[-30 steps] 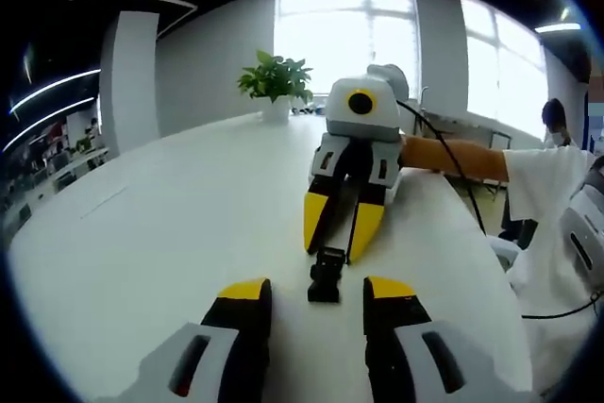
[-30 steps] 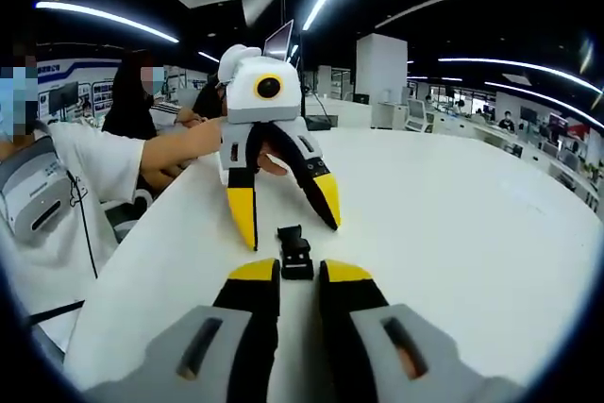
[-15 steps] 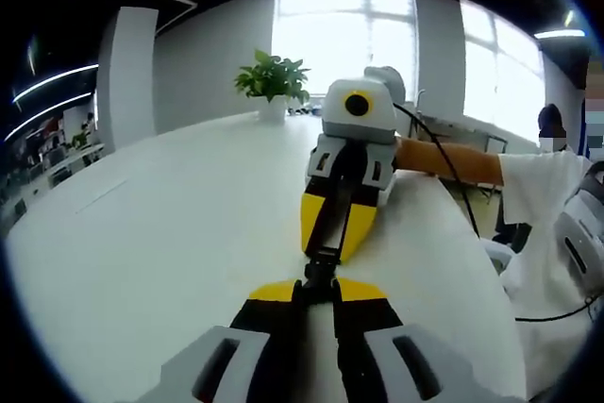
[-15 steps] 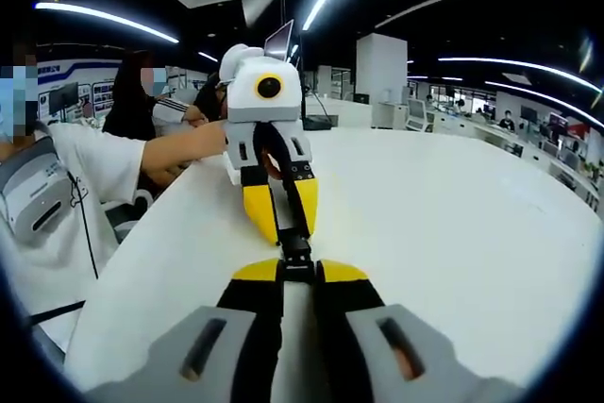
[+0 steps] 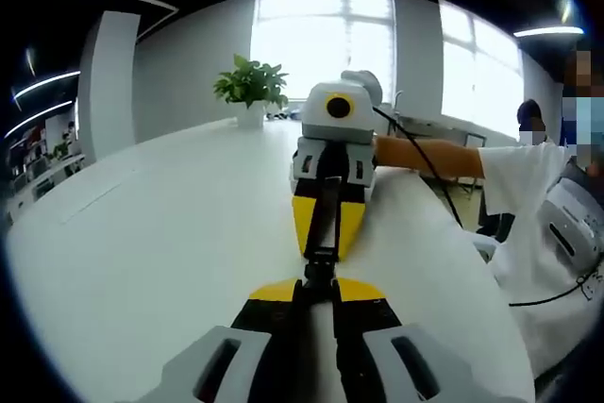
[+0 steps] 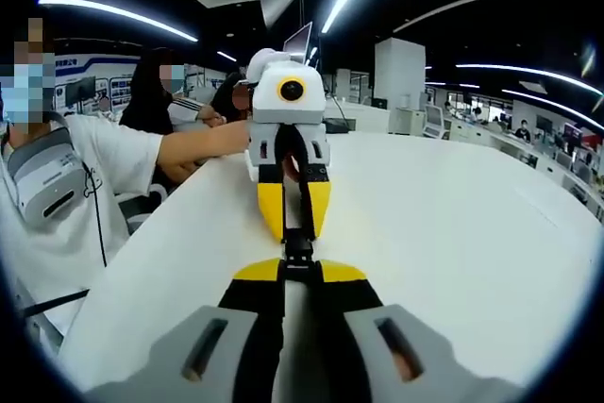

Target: Snap the two parts of the plastic buckle together until the buckle closes and remains connected.

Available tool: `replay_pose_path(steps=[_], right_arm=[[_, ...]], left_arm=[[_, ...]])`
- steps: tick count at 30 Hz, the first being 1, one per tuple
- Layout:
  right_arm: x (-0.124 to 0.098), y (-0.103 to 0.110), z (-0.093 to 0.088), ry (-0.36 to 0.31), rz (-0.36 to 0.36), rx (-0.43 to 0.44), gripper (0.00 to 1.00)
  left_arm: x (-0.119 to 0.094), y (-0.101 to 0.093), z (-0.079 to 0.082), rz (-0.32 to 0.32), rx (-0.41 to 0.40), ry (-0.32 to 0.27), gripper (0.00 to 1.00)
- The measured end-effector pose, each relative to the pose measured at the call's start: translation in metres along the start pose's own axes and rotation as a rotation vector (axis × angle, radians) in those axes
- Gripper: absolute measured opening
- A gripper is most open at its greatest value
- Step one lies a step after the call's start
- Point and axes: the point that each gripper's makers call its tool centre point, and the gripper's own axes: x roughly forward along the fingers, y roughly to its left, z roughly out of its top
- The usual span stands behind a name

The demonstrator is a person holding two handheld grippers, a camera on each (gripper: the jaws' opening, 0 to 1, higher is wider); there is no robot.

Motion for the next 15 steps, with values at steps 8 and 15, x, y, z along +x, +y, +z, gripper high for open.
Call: replay_pose_path(steps=[8, 15], right_arm=[[0.0016, 0.0000, 0.0009, -0.005, 0.029, -0.013, 0.10], [0.0045, 0.0019, 0.0017, -0.008, 0.038, -0.013, 0.10]], left_arm=[[-0.0002, -0.0042, -0.0014, -0.032, 0.005, 0.011, 0.10], [0.0000, -0.0058, -0.0019, -0.038, 0.002, -0.002, 0.09]])
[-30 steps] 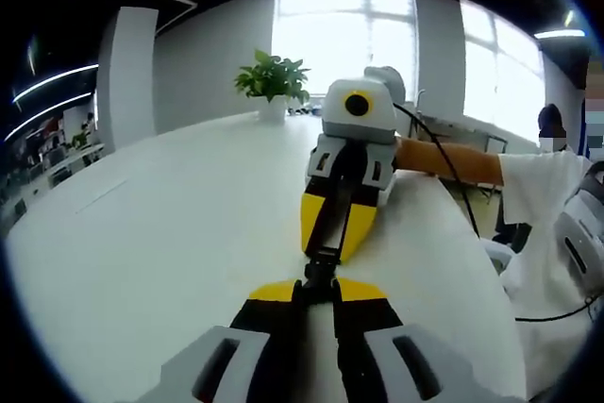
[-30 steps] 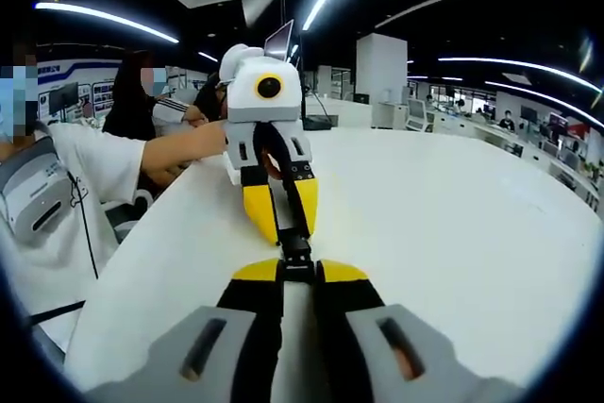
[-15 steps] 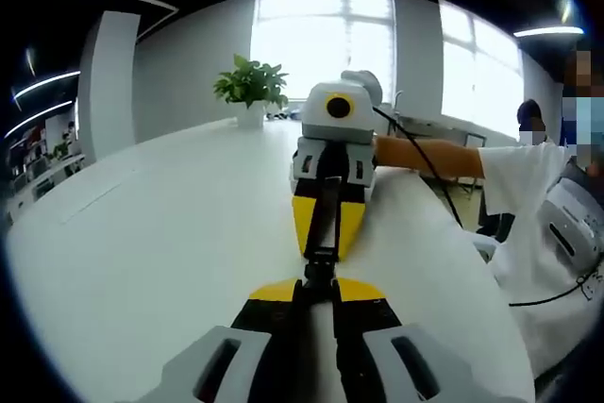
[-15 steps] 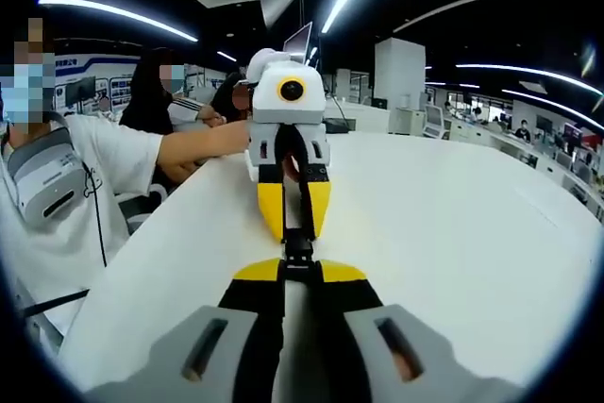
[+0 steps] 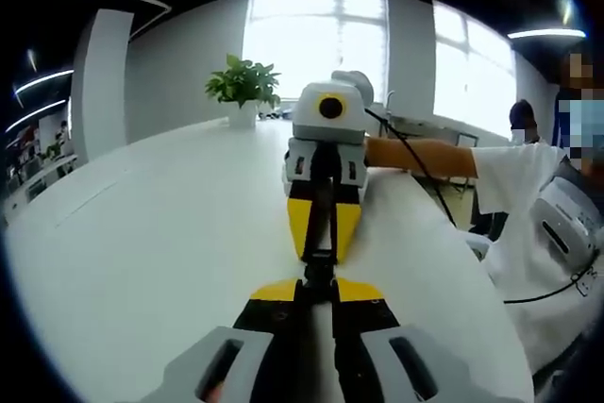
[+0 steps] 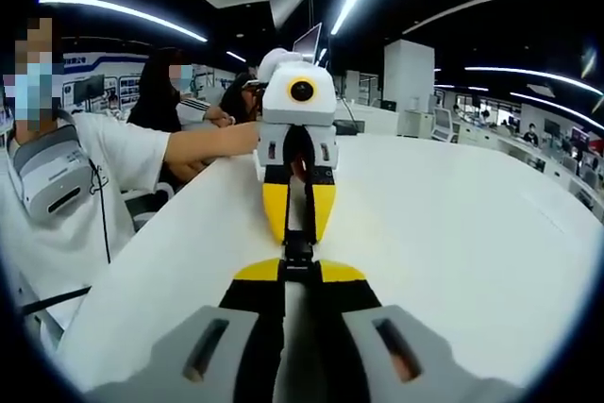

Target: Snap the two parts of the plastic buckle together until the buckle closes and remains connected.

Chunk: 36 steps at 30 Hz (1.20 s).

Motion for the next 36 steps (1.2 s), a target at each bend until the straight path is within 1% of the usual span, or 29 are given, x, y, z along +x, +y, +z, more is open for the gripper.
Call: replay_pose_path(steps=[1, 2, 3, 4, 5, 10, 12, 19, 24, 27, 31, 34, 36], right_arm=[[0.001, 0.001, 0.000, -0.001, 0.003, -0.003, 0.10], [0.006, 0.004, 0.005, -0.023, 0.019, -0.011, 0.10], [0.007, 0.012, 0.005, -0.002, 0.065, 0.020, 0.10], [0.004, 0.003, 0.006, 0.012, 0.042, -0.003, 0.10], [0.002, 0.000, 0.007, 0.019, 0.033, -0.009, 0.10], [-0.001, -0.002, 0.006, 0.025, 0.025, -0.004, 0.10], [-0.002, -0.003, 0.006, 0.036, 0.018, 0.004, 0.11], [-0.004, -0.007, 0.003, 0.056, -0.006, -0.002, 0.12], [-0.003, -0.005, 0.002, 0.047, -0.002, -0.005, 0.12], [-0.001, -0.003, 0.001, 0.044, -0.008, -0.012, 0.11], [-0.001, -0.001, 0.003, 0.050, -0.006, -0.021, 0.11], [0.001, -0.002, 0.010, 0.037, -0.009, -0.017, 0.11], [0.003, -0.004, 0.011, 0.038, -0.008, -0.016, 0.11]], left_arm=[[0.000, -0.001, 0.000, -0.003, -0.001, -0.002, 0.09], [0.004, -0.004, 0.002, -0.024, -0.011, -0.019, 0.09], [0.005, -0.002, -0.001, -0.010, 0.016, 0.011, 0.09], [0.007, -0.003, -0.001, -0.004, 0.010, 0.016, 0.09], [0.008, -0.003, -0.002, 0.005, 0.016, 0.021, 0.09], [0.011, -0.003, -0.004, 0.007, 0.013, 0.022, 0.10], [0.011, -0.002, -0.004, 0.005, -0.013, 0.014, 0.10], [0.011, -0.002, -0.002, 0.019, -0.009, 0.014, 0.11], [0.009, -0.003, -0.002, 0.031, -0.003, 0.005, 0.12], [0.002, -0.002, 0.002, 0.061, -0.005, -0.030, 0.12], [-0.012, -0.004, 0.013, 0.078, -0.007, -0.090, 0.12], [-0.019, -0.007, 0.017, 0.088, -0.011, -0.111, 0.12], [-0.023, -0.007, 0.020, 0.101, -0.017, -0.124, 0.12]])
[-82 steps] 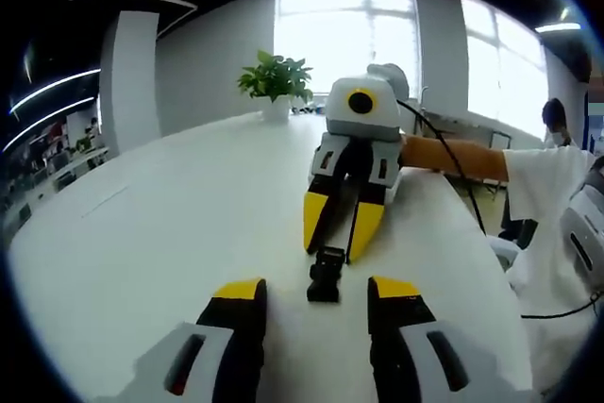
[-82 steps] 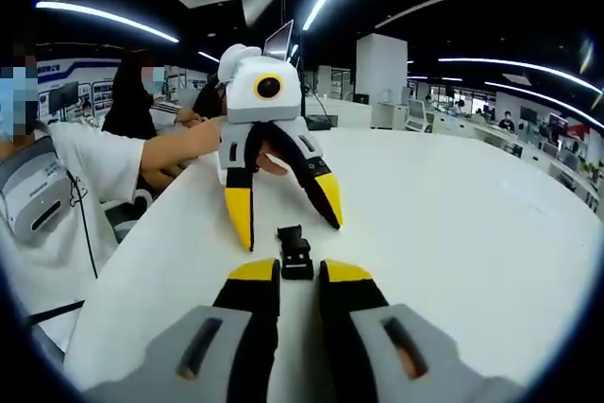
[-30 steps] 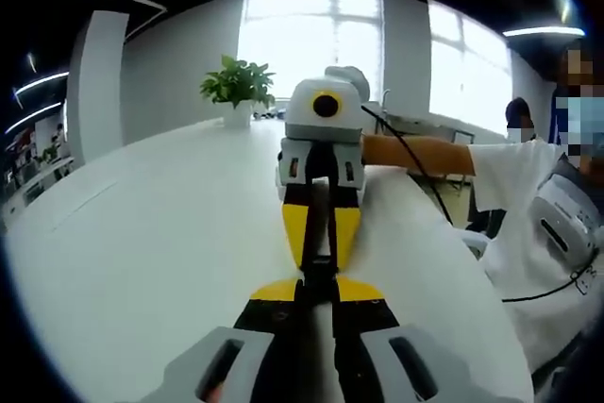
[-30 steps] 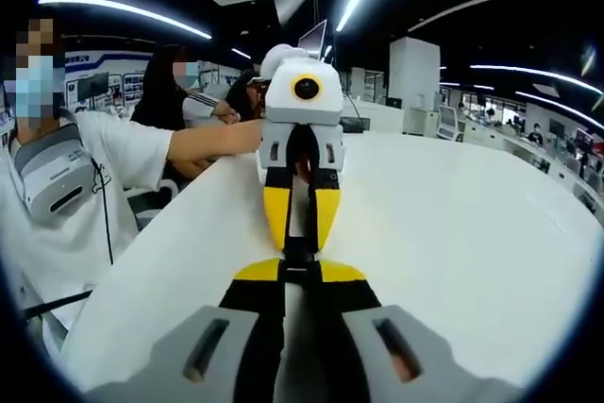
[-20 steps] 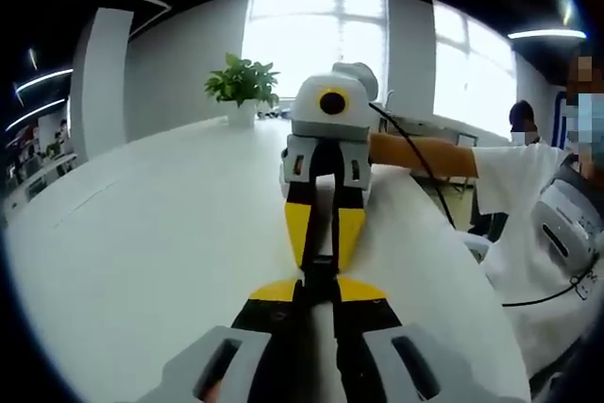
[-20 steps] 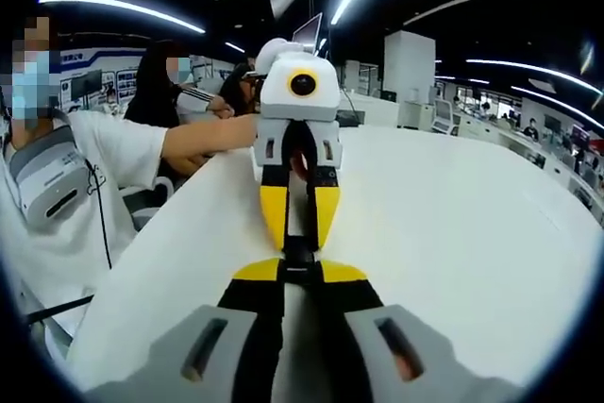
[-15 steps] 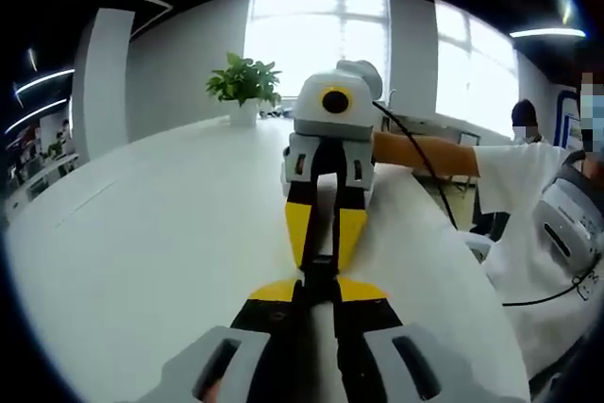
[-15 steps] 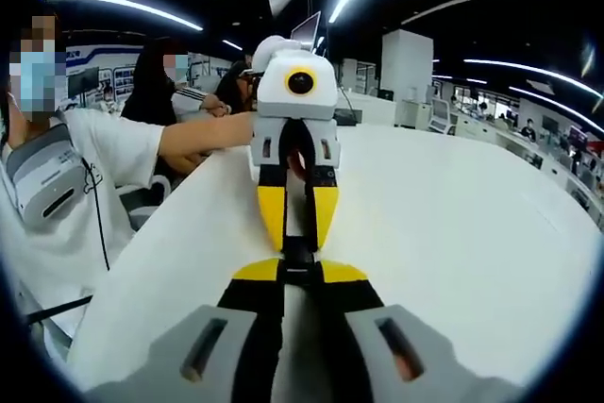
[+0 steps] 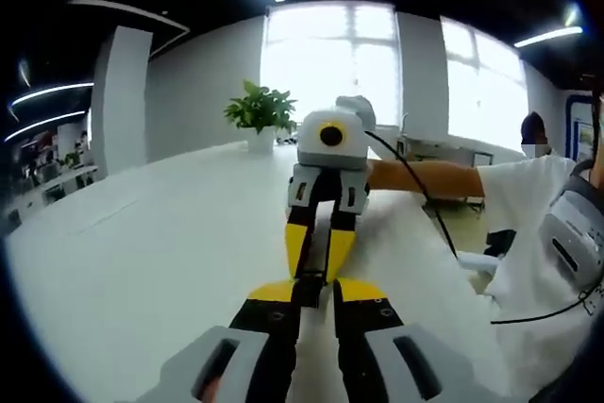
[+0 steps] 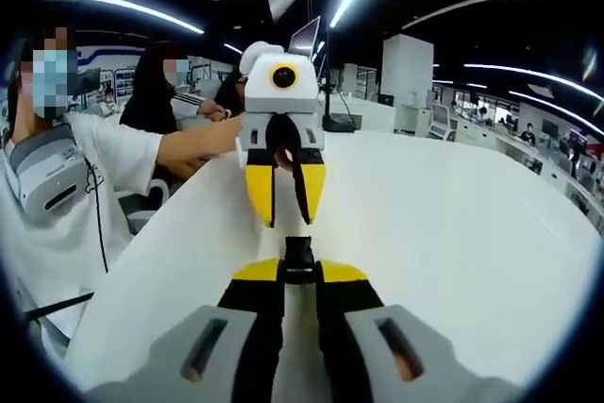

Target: Snap the two parts of the plastic buckle together until the buckle closes and remains connected.

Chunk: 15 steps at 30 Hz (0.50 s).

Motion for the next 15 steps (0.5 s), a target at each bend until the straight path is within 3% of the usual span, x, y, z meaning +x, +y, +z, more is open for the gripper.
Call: replay_pose_path(steps=[6, 9, 15], right_arm=[[0.006, -0.008, -0.003, -0.003, 0.007, 0.017, 0.11], [0.009, -0.012, -0.004, -0.003, 0.006, 0.023, 0.12], [0.011, -0.029, -0.004, 0.007, -0.020, 0.008, 0.12]], left_arm=[[-0.010, -0.009, 0.006, -0.011, -0.041, -0.043, 0.12], [-0.016, -0.004, 0.005, 0.049, -0.081, -0.038, 0.12], [-0.023, -0.003, 0.003, 0.086, -0.146, -0.055, 0.13]])
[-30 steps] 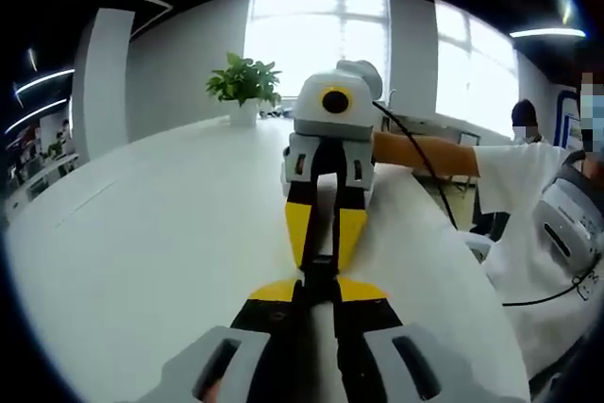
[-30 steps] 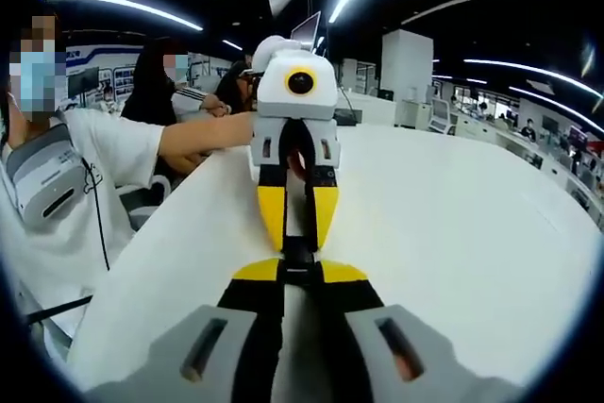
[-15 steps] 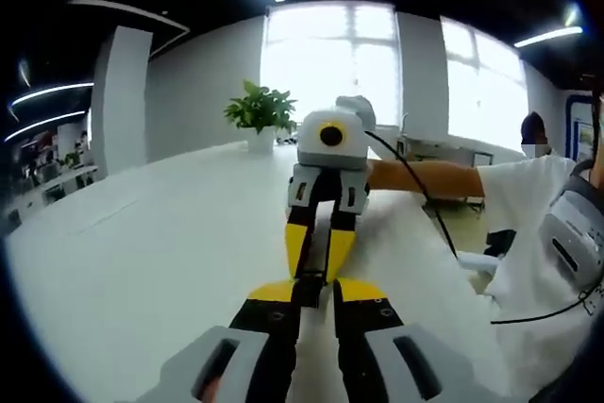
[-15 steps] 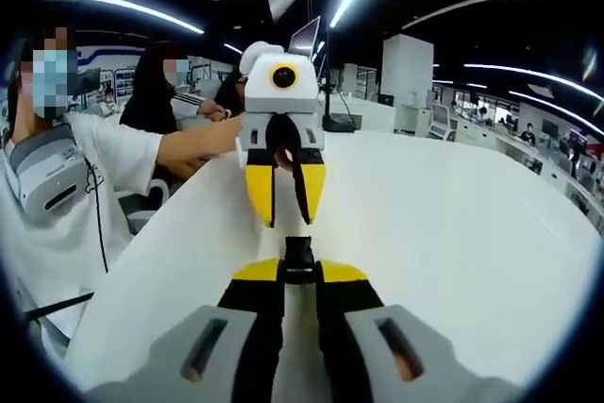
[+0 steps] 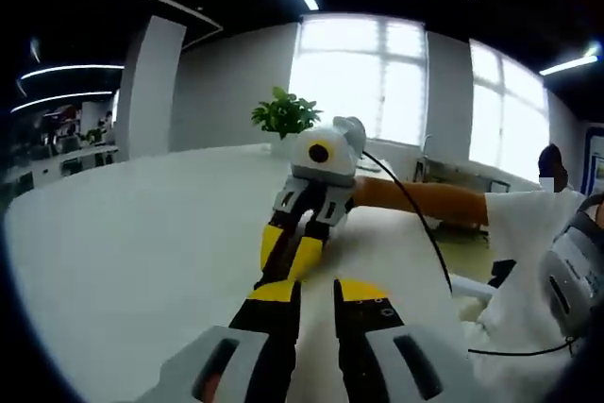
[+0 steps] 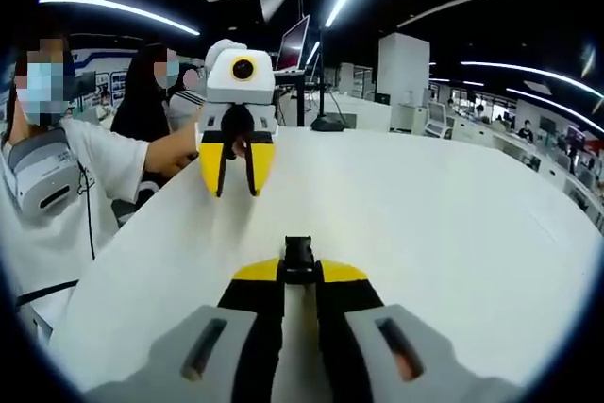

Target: Snap the two parts of the plastic buckle together until the buckle closes and remains connected.

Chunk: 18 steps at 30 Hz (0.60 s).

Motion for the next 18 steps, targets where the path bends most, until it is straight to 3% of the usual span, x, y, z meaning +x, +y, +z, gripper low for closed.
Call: replay_pose_path(steps=[4, 8, 11, 18], right_arm=[[-0.001, -0.016, -0.001, -0.003, -0.002, 0.010, 0.12], [-0.002, -0.031, -0.005, 0.012, 0.005, 0.005, 0.12], [-0.003, -0.045, -0.010, 0.021, -0.016, 0.004, 0.12], [-0.005, -0.071, -0.016, 0.002, -0.049, 0.030, 0.12]], left_arm=[[-0.006, 0.017, 0.000, 0.099, -0.025, -0.027, 0.13], [-0.008, 0.021, -0.002, 0.112, -0.043, -0.030, 0.13], [-0.007, 0.030, -0.003, 0.158, -0.052, -0.020, 0.13], [-0.003, 0.039, 0.001, 0.192, -0.063, -0.027, 0.13]])
